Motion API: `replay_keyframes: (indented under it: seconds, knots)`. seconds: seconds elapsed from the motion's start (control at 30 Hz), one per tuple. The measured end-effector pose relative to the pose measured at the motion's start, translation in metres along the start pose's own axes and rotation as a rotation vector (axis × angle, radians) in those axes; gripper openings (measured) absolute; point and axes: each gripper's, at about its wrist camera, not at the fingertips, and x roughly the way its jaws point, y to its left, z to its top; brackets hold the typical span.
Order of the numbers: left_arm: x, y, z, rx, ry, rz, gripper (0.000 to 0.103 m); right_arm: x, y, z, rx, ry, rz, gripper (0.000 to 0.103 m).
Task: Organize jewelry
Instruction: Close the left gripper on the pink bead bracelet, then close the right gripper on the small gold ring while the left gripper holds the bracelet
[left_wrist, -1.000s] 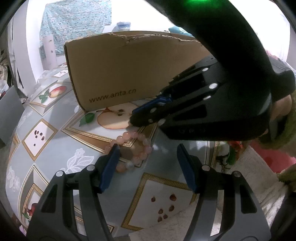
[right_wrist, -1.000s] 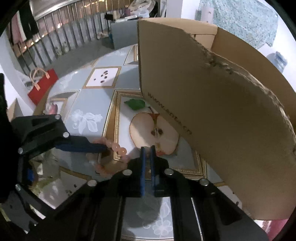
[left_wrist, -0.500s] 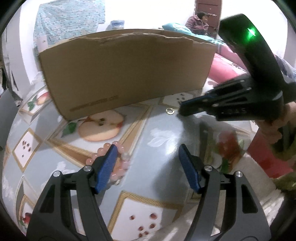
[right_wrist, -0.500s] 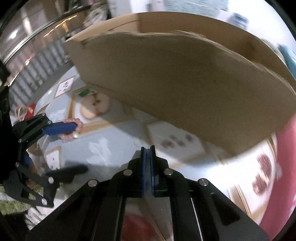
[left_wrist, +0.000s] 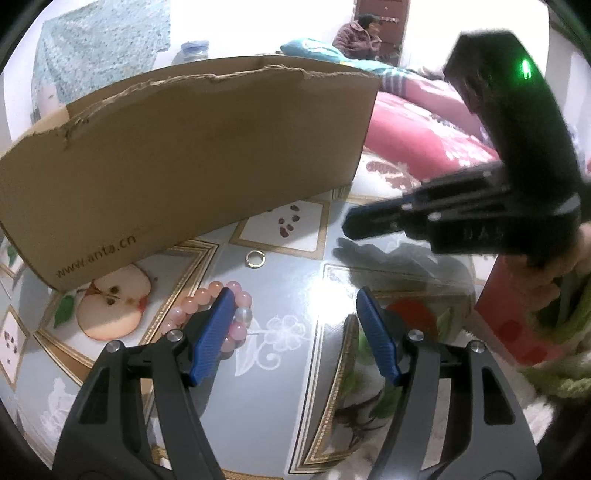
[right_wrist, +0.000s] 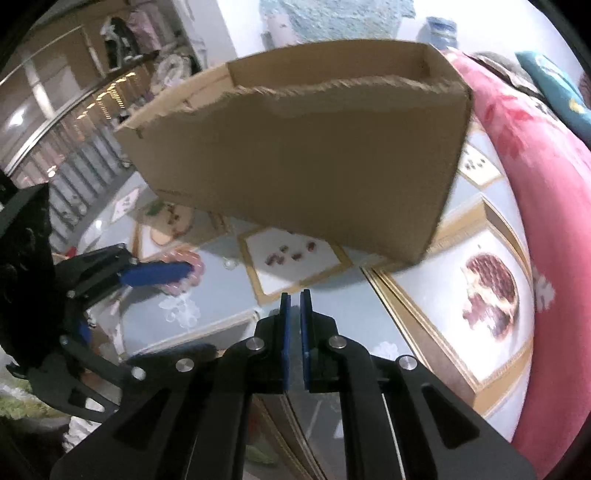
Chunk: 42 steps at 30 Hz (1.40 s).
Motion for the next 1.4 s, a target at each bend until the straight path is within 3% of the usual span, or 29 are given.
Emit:
replay_keyframes:
  seconds: [0.1,0.27,0.5,0.73,0.8,0.87,1.13,1.4]
  knots:
    - [-0.001,-0.002,-0.002,0.032,0.018,0.066,0.059,0.007,0.01,0.008,-0.065,-0.007,0.04,0.006]
    - [-0.003,0.006,0.0,0.004,0.034,0.101,0.048,0.022,0.022,0.02,-0.145,0.004,0.079,0.006]
    - [-0.012,0.024,-0.004,-0.041,0.037,0.129,0.016,0.032,0.026,0.013,-0.099,0.035,0.126,0.006]
    - [-0.019,0.051,-0.008,-0.125,0.028,0.139,0.012,0.038,0.034,0.015,-0.033,-0.004,0.09,0.006]
    - [-0.02,0.054,-0.006,-0.143,0.023,0.131,0.012,0.041,0.037,0.017,-0.027,-0.009,0.089,0.011]
    - [-0.021,0.057,-0.007,-0.156,0.017,0.124,0.012,0.043,0.042,0.018,-0.027,-0.014,0.095,0.021]
    - [-0.021,0.056,-0.005,-0.166,0.006,0.12,0.012,0.043,0.06,0.015,-0.104,-0.043,-0.055,0.022]
    - [-0.022,0.058,-0.006,-0.17,0.001,0.111,0.012,0.043,0.067,0.016,-0.202,-0.048,-0.129,0.022]
